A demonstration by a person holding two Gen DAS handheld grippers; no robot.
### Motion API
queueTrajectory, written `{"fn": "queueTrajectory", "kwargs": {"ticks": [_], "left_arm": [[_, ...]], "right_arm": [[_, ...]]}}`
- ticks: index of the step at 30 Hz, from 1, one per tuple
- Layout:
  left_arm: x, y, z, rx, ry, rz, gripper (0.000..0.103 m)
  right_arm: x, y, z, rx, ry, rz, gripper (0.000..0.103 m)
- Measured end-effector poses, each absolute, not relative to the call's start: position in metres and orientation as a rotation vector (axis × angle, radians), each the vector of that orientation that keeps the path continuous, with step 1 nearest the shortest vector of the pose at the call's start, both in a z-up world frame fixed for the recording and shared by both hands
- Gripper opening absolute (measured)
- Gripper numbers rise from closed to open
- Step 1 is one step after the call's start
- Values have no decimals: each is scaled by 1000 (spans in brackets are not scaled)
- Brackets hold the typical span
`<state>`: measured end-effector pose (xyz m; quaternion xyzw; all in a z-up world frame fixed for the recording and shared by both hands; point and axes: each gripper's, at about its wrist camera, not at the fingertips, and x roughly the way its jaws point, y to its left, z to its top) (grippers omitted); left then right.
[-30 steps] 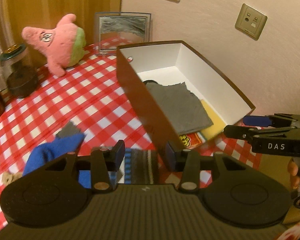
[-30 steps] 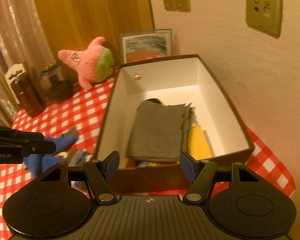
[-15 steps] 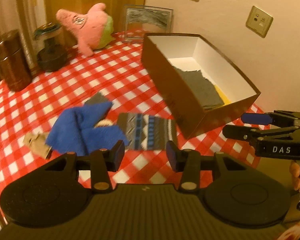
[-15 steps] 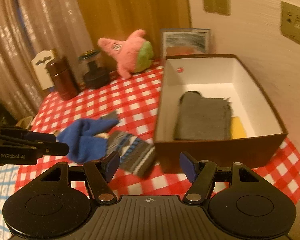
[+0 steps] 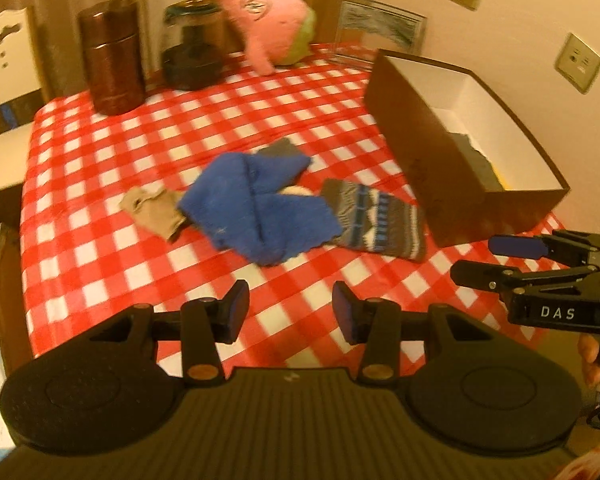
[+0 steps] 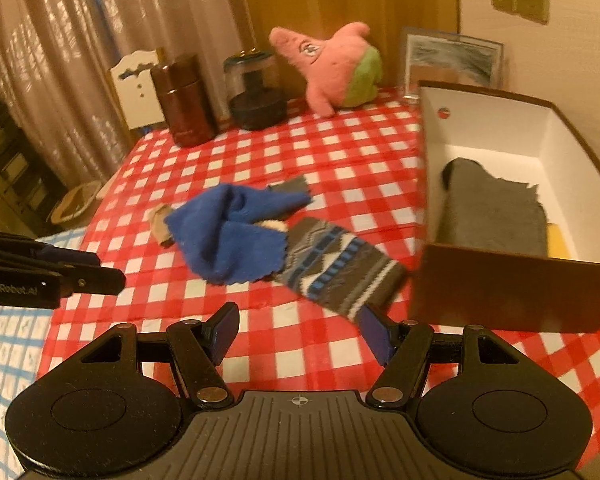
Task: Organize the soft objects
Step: 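Move both tools back toward the blue towel and striped sock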
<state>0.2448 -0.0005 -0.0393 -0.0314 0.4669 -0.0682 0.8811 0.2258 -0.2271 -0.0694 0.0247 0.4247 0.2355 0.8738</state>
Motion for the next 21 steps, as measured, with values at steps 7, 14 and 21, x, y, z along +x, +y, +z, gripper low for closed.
{"fn": "queueTrajectory", "kwargs": {"ticks": [7,14,21], "left_arm": [[241,20,-50,-94,988,-83,43],[251,24,-63,-104,1008,-60,43],[265,24,-77,-105,1029,-66,43]], "right_arm": [[235,-207,-87,3,899,511,66],[251,-191,-107,-98,899,503,66],[267,-179,-124,-172,888,506,66]]}}
